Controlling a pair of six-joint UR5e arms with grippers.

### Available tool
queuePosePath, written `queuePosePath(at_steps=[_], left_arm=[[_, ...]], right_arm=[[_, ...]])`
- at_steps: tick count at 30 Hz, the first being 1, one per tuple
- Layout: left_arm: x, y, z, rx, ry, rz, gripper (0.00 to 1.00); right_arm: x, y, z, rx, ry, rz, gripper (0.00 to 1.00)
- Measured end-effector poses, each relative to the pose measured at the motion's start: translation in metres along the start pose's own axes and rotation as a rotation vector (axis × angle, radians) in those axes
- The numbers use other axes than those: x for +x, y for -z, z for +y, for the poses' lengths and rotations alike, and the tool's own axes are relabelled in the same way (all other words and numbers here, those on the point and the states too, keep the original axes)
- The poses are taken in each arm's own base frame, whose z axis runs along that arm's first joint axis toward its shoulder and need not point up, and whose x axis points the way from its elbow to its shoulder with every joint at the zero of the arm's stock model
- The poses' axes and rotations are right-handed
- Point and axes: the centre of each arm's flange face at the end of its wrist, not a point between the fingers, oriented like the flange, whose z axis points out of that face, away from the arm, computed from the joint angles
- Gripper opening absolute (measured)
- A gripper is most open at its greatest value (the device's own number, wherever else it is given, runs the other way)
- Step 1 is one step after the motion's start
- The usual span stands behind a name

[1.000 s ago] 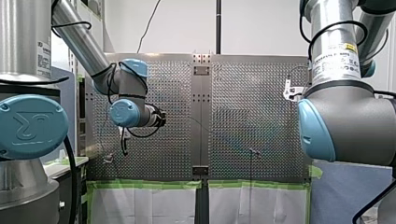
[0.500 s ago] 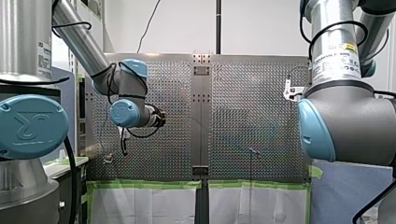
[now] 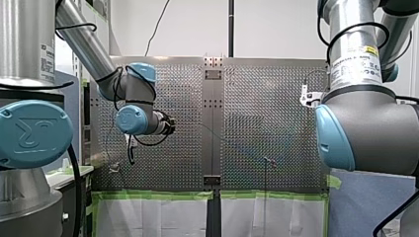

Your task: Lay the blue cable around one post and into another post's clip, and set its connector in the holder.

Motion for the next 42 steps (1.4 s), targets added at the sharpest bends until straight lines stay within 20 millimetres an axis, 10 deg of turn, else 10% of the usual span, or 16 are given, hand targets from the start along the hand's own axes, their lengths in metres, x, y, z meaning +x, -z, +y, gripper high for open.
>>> queuePosePath(at_steps=[42], left_arm=[[0.0010,-0.0002,0.0002,0.001,-0.006,0.003,1.00]], right_arm=[[0.0022,0.0013,0.0078,0.028,0.009,-0.001,0.00]])
